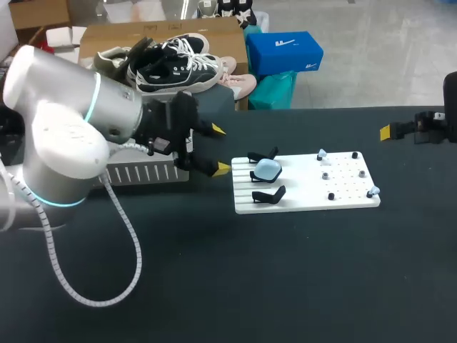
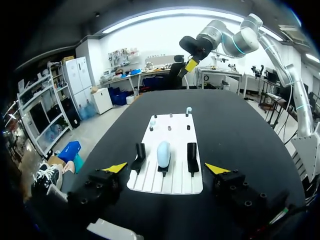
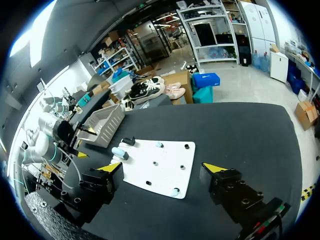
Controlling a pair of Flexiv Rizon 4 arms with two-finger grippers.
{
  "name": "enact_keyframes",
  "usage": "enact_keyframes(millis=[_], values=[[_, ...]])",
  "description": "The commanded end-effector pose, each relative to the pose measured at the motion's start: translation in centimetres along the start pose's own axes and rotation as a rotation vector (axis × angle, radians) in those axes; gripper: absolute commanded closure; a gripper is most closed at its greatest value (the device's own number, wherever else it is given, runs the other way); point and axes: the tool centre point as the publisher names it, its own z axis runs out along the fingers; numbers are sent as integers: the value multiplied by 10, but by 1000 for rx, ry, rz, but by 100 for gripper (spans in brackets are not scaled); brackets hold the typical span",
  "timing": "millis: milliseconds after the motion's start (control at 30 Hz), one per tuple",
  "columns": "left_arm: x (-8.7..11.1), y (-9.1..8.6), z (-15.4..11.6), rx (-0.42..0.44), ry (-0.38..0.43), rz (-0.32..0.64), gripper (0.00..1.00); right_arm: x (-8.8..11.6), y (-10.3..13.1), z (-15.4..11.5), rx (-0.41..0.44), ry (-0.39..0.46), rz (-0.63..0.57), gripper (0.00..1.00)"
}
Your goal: Pick up each earbud case from the left stands, insert the matching earbuds, close the lid, and place the case in the box.
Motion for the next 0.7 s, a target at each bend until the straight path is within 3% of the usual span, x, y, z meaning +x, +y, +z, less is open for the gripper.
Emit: enact_keyframes(millis=[33,700], values=[[1,5,18,2,-16,-8,0,0,-1,1,-2,1,-1,0],[8,9,66,38,-23,14,0,0,-1,1,-2,1,-1,0]])
